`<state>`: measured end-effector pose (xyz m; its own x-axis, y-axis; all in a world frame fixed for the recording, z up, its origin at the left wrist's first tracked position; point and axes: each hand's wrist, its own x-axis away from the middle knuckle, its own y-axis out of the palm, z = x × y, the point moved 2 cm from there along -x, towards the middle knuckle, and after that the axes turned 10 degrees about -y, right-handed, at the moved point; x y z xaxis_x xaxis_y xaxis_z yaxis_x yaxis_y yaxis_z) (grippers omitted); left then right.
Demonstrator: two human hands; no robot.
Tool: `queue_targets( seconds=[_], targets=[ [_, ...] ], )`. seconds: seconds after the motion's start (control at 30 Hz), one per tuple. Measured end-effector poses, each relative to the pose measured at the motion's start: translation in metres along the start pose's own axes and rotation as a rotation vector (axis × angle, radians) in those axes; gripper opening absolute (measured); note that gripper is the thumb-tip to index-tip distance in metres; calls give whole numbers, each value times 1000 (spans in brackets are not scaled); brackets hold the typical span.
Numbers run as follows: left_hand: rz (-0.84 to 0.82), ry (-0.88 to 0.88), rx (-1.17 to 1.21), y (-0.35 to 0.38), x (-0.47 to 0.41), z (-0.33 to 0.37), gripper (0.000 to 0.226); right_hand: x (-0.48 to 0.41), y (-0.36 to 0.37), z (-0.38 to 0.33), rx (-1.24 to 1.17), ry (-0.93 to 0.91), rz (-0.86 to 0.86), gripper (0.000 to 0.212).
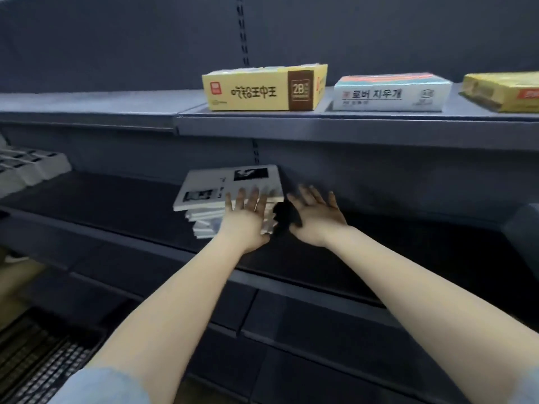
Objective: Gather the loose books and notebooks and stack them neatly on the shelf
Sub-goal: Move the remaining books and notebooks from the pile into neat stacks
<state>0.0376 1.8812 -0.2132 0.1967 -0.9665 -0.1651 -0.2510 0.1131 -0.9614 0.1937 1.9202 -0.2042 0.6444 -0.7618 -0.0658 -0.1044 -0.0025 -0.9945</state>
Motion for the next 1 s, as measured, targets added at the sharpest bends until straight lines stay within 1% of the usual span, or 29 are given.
queue_targets(
  seconds=[0.1,0.27,0.43,0.57,0.63,0.7,0.8,0.87,1.0],
  targets=[
    [37,-65,-44,11,8,-40,93,-26,10,-31,11,-76,-26,69],
    [32,-161,-60,23,11,-91,87,-63,21,-68,23,-184,-45,70],
    [3,-220,-25,35,8,-121,84,-103,33,-88,49,-196,-49,70],
    [2,-250,72,51,2,-126,83,-125,46,-99,61,-185,31,74],
    [28,-268,146,58,-3,-126,78,-128,52,-104,130,-174,98,76],
    [73,-288,224,62,-8,-125,71,-130,53,-109,166,-158,126,76],
    [174,-281,269,62,-12,-123,59,-135,49,-111,124,-124,129,73],
    [206,-252,240,59,-13,-123,51,-135,48,-109,96,-111,146,65],
    [315,-142,243,51,-17,-126,39,-130,46,-99,69,-128,190,50]
  ],
)
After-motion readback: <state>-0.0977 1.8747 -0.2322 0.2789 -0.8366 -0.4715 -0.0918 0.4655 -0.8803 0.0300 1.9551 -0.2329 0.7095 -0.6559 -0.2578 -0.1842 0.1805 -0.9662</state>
